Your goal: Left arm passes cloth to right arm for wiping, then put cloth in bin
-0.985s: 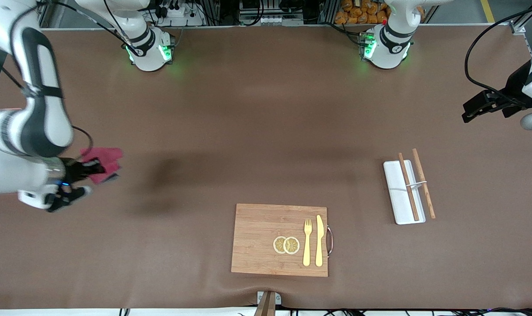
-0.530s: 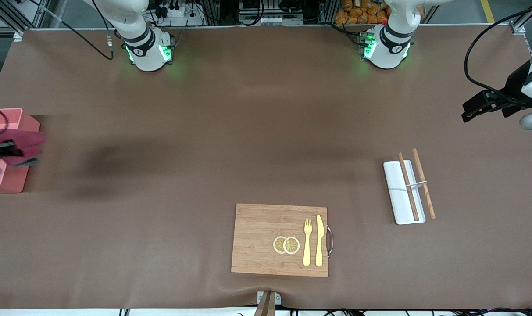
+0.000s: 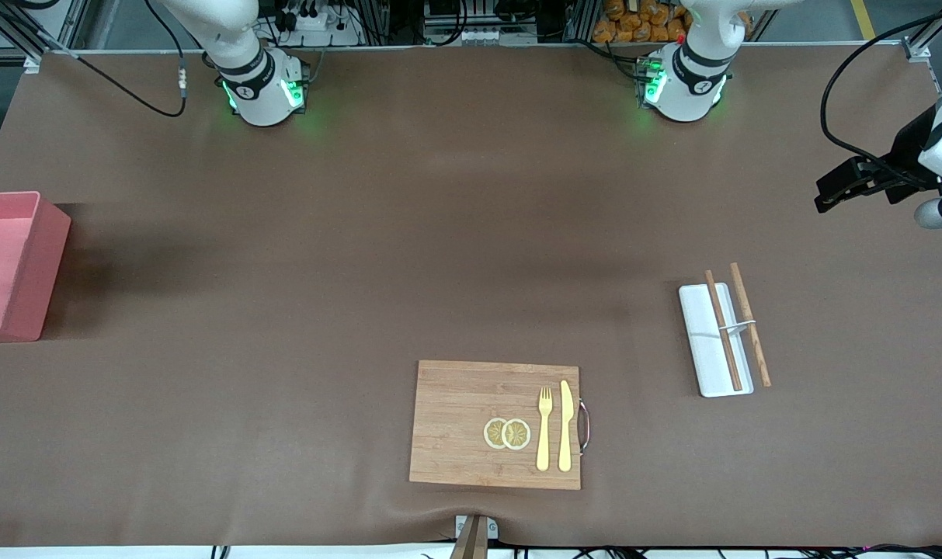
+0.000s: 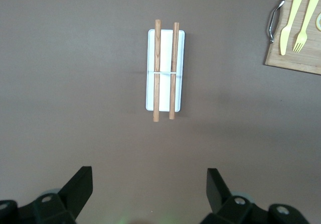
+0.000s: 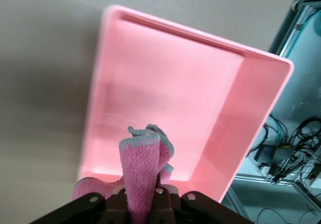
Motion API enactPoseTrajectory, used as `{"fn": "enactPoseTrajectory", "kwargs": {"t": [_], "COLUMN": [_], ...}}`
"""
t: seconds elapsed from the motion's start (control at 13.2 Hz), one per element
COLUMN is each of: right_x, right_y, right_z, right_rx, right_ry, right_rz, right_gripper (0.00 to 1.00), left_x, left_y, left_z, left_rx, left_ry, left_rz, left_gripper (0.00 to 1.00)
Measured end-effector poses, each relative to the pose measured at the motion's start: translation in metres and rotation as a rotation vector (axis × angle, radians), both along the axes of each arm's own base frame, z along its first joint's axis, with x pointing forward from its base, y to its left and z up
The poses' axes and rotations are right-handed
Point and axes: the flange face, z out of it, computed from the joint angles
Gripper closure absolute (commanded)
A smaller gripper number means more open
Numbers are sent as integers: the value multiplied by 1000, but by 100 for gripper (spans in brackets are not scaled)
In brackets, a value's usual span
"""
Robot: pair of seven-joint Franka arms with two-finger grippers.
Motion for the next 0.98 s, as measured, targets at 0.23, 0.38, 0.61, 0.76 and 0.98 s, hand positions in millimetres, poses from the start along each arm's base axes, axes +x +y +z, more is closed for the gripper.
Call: {"fn": "enactPoseTrajectory", "kwargs": {"t": [0.23,0.38,0.61,0.76,0.98], "right_x": [-16,-14,20,48,71], "right_y": [-35,-36,3,64,172], "right_z": [-19,-12,25,68,127], "right_rx": [2,32,88,115,143], "right_ry": [-15,-62,-148,-149,-132], "right_rz": [58,51,76,98,54], "right_gripper": [0,0,0,0,0], "left_x": [-1,-2,-4,-7,-13], "left_y": [-1,-1,-1,-1,0], "left_z": [-1,-2,-2,3,11], "left_rx": [1,1,3,6,8], "left_ry": [8,18,29,23,13], "left_rz": [-2,-2,-2,-1,0], "left_gripper": [0,0,0,0,0]}}
